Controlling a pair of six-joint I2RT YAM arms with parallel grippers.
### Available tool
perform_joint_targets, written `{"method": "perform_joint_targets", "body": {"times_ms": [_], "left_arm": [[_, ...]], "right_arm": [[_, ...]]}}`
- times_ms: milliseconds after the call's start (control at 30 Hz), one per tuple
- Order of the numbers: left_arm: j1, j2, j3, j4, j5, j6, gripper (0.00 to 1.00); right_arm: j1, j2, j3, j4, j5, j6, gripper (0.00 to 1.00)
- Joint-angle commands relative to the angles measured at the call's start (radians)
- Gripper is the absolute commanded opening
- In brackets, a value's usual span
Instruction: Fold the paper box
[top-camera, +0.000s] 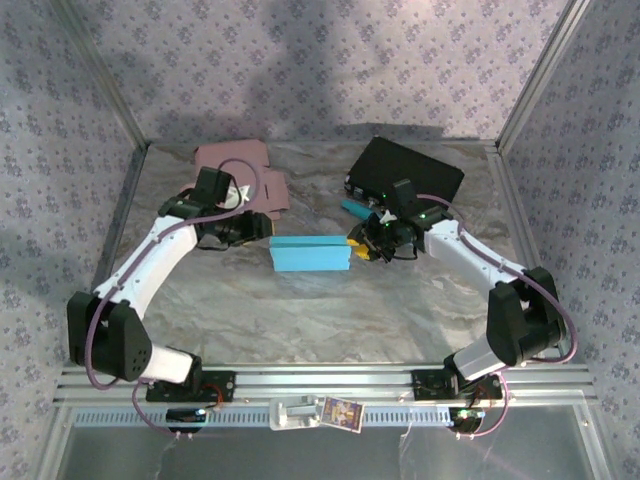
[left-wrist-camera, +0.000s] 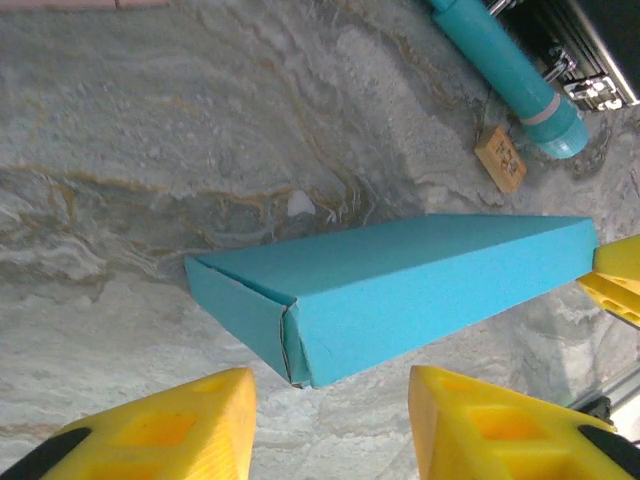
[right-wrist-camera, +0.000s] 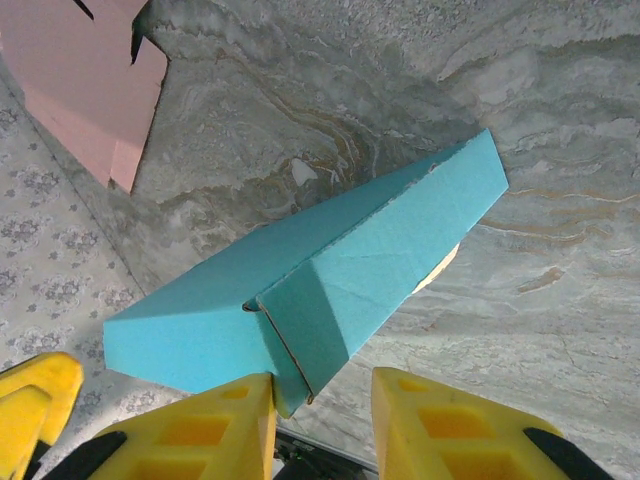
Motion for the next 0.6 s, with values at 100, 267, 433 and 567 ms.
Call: {"method": "perform_joint_targets", "body": {"times_ms": [100, 267, 433, 567], "left_arm": [[0.007, 0.032, -0.05, 0.066, 0.072, -0.049, 0.35], [0.005, 0.031, -0.095, 0.055, 0.053, -0.021, 0.26], [0.002, 0.027, -0.141, 0.019, -0.004, 0.025, 0.22], [-0.016, 0.023, -0.192, 0.01, -0.047, 0.053, 0.2]], "right_arm": [[0.0, 0.039, -0.02, -0.147, 0.07, -0.017, 0.31], [0.002, 0.04, -0.02, -0.142, 0.071, -0.015, 0.31], [0.005, 0.042, -0.023, -0.146, 0.081, -0.021, 0.31], [0.001, 0.043, -0.031, -0.152, 0.088, -0.031, 0.32]]}}
